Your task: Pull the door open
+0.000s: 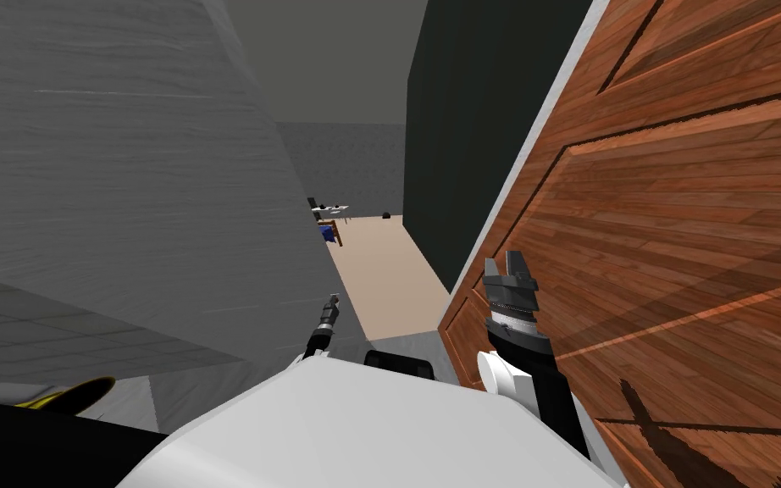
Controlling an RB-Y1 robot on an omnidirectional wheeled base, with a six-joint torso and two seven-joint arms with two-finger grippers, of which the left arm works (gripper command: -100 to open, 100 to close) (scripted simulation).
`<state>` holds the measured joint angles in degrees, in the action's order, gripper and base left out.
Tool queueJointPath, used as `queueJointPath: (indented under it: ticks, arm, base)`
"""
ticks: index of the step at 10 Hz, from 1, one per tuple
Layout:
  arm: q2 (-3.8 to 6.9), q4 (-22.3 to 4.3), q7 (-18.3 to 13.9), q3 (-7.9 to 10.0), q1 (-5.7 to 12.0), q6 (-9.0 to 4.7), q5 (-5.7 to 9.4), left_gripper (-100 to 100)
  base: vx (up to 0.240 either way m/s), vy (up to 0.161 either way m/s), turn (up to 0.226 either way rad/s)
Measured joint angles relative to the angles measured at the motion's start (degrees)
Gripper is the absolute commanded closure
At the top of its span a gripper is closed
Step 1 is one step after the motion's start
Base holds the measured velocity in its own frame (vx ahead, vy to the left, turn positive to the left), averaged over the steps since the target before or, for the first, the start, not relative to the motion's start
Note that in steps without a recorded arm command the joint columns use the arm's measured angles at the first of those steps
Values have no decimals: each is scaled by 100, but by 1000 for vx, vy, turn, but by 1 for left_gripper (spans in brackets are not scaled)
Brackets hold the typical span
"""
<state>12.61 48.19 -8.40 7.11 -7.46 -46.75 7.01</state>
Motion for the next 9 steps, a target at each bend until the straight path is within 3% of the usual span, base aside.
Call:
queueJointPath:
  ticks: [4,9]
  arm:
    - [-5,-5,6,-9,2,24,-5,100]
    - [125,76,-168,-156,-103,-53,-73,100]
  base:
    - [-7,1,-4]
    - [-169,29,-108]
